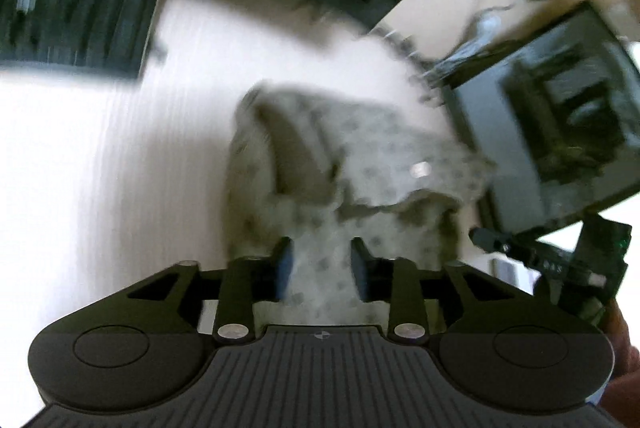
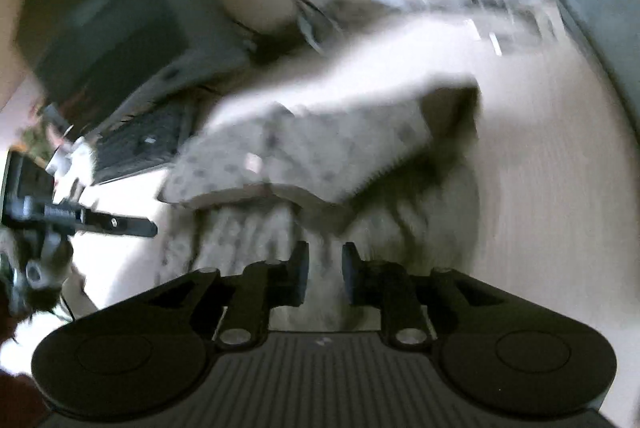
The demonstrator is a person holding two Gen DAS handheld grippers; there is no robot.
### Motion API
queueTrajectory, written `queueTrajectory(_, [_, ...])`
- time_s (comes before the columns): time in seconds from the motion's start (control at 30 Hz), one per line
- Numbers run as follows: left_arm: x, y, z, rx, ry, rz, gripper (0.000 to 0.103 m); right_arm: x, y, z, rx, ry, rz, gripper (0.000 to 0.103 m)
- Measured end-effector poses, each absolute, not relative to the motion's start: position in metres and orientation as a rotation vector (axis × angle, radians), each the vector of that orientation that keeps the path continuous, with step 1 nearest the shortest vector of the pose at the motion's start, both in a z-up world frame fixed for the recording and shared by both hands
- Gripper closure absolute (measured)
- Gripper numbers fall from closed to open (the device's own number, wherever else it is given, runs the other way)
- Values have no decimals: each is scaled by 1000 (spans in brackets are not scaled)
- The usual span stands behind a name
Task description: Fold clothes
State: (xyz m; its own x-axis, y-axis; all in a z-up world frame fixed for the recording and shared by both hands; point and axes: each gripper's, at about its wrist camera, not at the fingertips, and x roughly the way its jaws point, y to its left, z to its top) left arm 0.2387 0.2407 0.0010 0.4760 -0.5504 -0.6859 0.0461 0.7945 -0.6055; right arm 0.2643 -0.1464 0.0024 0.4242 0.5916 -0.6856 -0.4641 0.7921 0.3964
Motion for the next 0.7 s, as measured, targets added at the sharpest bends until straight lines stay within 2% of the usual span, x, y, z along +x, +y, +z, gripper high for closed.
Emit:
queueTrajectory(0.07, [238,243,24,-550,936,-418,55,267,-141,27,86,823,663,85])
queueTrajectory(0.13, [248,241,39,-546,868,-417,50,279,-131,39,28,747,637,77])
queueTrajectory(0.23, [270,232,33,-553,850,-381,50,307,-111,38,-22,688,603,72])
queueTrajectory(0.4, [297,211,-21,-508,998,-327,55,328,-90,-27,-131,839,570,71])
queueTrajectory(0.43, [298,207,-32,-484,1033,-324,61,328,-89,-39,-152,858,575,70])
queueTrajectory(0.5, [298,203,-40,-468,1066,-329,61,327,-85,-39,-199,856,594,66])
queueTrajectory(0.57, [297,202,-40,-446,1071,-332,61,329,-74,-25,-258,841,634,53])
queueTrajectory(0.6, [297,202,-39,-436,1074,-334,61,328,-67,-15,-283,809,671,35])
queueTrajectory(0.63, [298,203,-38,-429,1076,-337,61,328,-61,-5,-308,776,708,22])
queueTrajectory(0.7, [297,203,-37,-427,1079,-341,60,330,-45,8,-353,742,787,19])
